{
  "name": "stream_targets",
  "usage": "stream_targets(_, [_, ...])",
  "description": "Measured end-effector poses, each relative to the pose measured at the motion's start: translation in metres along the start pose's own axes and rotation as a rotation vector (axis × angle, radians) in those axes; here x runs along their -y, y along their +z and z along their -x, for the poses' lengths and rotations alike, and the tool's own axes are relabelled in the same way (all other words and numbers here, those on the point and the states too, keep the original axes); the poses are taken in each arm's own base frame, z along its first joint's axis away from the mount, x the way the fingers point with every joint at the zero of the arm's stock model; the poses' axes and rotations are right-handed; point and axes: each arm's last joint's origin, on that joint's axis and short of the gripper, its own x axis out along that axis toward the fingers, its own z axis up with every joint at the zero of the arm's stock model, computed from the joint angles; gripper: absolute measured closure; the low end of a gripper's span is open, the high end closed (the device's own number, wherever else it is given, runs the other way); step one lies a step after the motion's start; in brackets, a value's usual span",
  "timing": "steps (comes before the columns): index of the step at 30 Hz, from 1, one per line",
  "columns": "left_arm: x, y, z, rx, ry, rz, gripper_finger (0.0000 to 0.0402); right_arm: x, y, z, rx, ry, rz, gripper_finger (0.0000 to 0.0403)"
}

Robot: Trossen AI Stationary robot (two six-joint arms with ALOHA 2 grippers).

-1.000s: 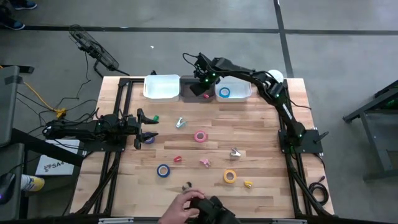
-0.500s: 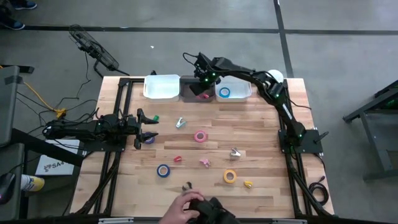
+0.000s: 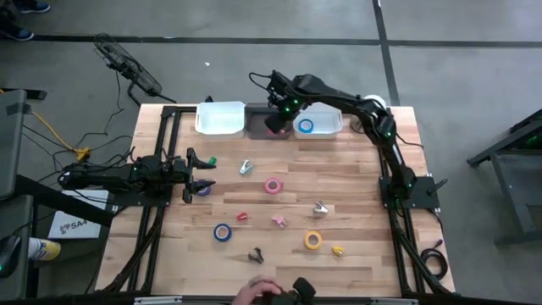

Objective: Pick and place Stapler, Stapler remover, tape
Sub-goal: Put the pink tape into the right white bin

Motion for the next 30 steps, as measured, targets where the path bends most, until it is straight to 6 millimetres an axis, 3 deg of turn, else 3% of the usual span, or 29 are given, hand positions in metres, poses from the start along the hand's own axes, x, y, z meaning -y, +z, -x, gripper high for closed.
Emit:
stream_targets(9, [0.000,0.000,0.000,0.000,0.000,0.000,0.0143,-0.019,-0.013,0.007,-0.066,0.000,0.053,0.0199])
stream_targets(17, [0.000,0.000,0.000,0.000,0.000,0.000,0.0143,-0.052,-0.030,0.004,-0.133,0.013,0.174,0.0199])
stream_targets(24, [0.000,0.000,0.000,0.000,0.003,0.000,0.0143,-0.091,-0.050,0.000,-0.180,0.039,0.338,0.0199])
stream_targets(30, [0.000,0.000,0.000,0.000,0.003,0.000,0.0143,-0.114,-0.076,-0.021,-0.261,0.114,0.571,0.0199])
